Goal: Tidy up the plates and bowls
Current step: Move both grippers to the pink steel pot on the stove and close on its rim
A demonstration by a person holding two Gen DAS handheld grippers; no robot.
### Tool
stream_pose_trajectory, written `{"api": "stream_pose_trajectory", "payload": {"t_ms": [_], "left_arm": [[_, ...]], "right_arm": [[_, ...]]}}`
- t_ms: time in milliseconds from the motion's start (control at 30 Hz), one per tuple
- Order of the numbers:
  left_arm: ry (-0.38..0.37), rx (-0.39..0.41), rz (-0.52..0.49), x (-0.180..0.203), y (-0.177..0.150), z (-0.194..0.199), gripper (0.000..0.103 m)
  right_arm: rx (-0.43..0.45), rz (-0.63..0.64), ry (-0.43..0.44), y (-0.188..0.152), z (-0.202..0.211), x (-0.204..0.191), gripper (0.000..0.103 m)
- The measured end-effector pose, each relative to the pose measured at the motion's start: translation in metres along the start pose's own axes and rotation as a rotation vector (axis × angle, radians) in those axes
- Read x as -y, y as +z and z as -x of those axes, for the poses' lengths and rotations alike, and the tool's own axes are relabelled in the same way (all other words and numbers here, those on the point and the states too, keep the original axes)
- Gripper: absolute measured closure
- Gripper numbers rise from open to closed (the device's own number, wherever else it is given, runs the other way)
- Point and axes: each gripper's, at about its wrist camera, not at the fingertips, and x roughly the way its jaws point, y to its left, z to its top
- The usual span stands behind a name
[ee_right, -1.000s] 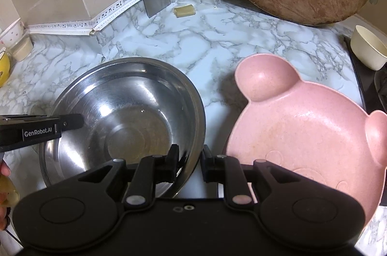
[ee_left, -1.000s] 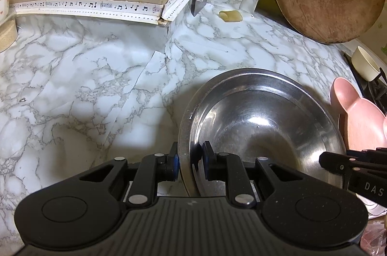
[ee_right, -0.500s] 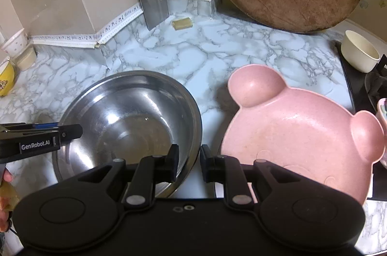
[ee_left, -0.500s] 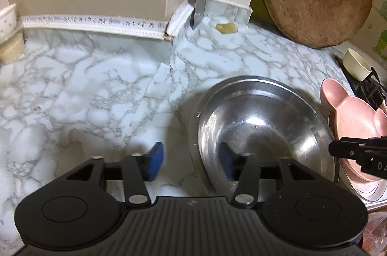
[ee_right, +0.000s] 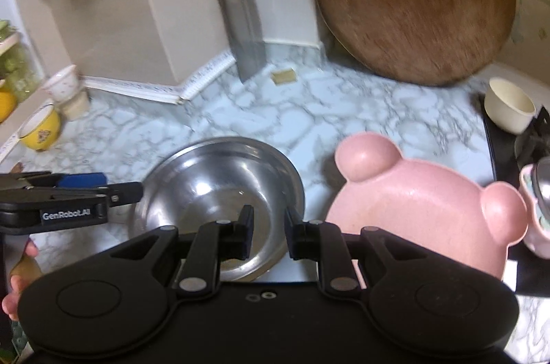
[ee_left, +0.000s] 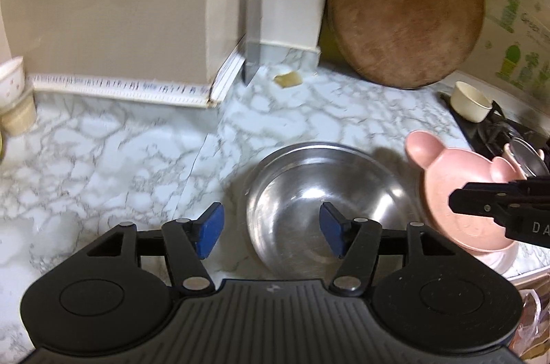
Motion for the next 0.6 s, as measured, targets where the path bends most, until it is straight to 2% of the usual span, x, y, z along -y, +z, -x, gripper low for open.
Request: {"api": "stream_pose_trajectory", "payload": {"t_ms": [67,167,467,567,600], "left_arm": [[-0.002,0.012,-0.015,0.008,0.003,0.006,0.042],[-0.011,0.028,-0.022,0.020,0.008,0.012,0.036],[-0.060,0.027,-0.064,0.074,0.024,0.006,0.035],[-0.075,0.017,-0.075,0.096,0.027,0.000,0.035],[-0.079,0.012,-0.079,0.103,0.027,-0.003,0.035]], "right_arm": [[0.018,0.005,0.009,0.001,0.007,0.001,0.083],[0.042,-0.002,0.023,0.003,0.015,0.005,0.083],[0.088,-0.019,0.052,0.004,0.035,0.038,0.081],[0.099,-0.026,0.061,0.002,0.043,0.056,0.077],[0.107,-0.027,0.059,0.001,0.045,0.063,0.071]]}}
